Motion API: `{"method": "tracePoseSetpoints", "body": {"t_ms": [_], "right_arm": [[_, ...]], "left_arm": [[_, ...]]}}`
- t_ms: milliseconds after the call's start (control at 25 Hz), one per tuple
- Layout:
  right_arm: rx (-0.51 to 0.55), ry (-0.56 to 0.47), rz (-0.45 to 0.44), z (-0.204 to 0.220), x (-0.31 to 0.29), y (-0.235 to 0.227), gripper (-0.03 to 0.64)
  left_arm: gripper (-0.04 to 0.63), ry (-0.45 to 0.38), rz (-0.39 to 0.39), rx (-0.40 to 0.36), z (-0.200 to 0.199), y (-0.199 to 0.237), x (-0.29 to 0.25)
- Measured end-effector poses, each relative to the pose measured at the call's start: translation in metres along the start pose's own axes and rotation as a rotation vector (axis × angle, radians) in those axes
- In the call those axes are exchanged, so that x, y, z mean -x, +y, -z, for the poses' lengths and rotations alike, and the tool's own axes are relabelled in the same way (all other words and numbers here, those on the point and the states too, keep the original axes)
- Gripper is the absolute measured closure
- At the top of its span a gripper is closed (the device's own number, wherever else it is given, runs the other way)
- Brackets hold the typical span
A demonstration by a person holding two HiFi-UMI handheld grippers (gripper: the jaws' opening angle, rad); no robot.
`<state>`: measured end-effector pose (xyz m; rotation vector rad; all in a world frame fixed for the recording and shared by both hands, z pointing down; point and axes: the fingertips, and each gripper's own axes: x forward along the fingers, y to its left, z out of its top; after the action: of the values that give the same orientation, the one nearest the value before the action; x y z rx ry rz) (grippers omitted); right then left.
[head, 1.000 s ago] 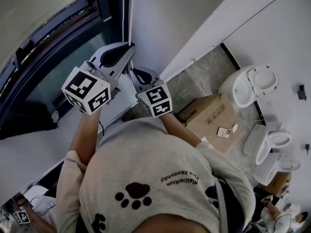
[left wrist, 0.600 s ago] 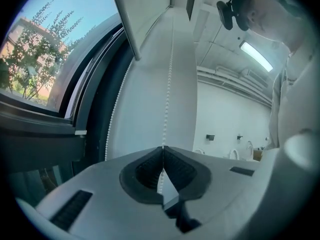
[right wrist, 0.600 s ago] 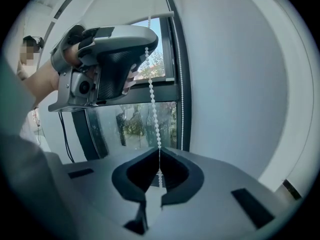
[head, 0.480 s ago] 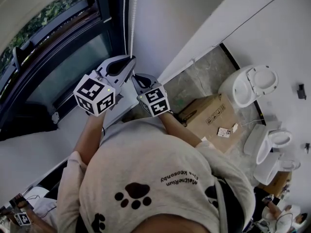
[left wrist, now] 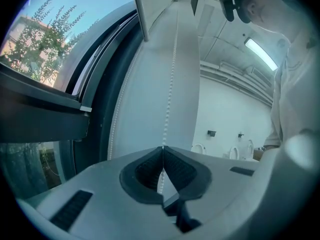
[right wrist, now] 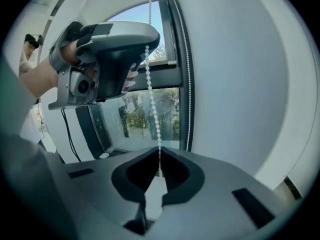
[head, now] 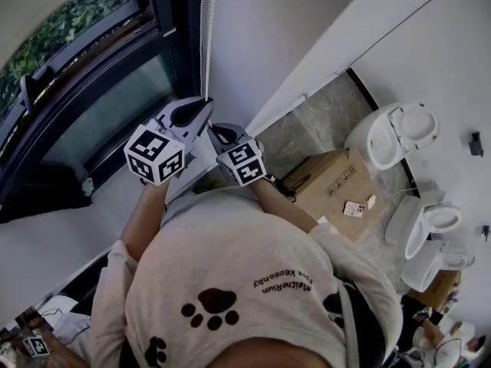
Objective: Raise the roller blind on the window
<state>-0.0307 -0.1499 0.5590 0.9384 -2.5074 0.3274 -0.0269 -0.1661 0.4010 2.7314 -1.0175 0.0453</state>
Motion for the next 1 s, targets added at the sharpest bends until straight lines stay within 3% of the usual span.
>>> {"method": "tracePoseSetpoints", "body": {"t_ms": [80, 200, 360, 720, 1000], "right_arm": [[0.007, -0.033, -0.024, -0.007, 0.003, 0.003, 0.596], [-0.004, -0.101, -0.031, -0.026, 0.016, 0.0, 0.517], [0.011, -0.187, -0.014, -0.063, 0.044, -0.005, 0.506], [0.085, -0.418, -0.025, -0.189, 0.118, 0.003, 0.505], [0.142, -0.482, -0.048, -0.263, 0.137, 0.011, 0.505]], "left_arm": [[0.583, -0.001, -0.001, -0.001, 0.0, 0.001, 0.0], [0.583, -0.002, -0.005, -0.004, 0.0, 0.002, 0.001], [0.583, -0.004, -0.012, -0.01, 0.0, 0.004, 0.002], [0.583, -0.014, -0.006, -0.005, 0.0, 0.004, 0.0], [0.583, -0.019, -0.001, -0.002, -0.002, 0.0, -0.002]]}}
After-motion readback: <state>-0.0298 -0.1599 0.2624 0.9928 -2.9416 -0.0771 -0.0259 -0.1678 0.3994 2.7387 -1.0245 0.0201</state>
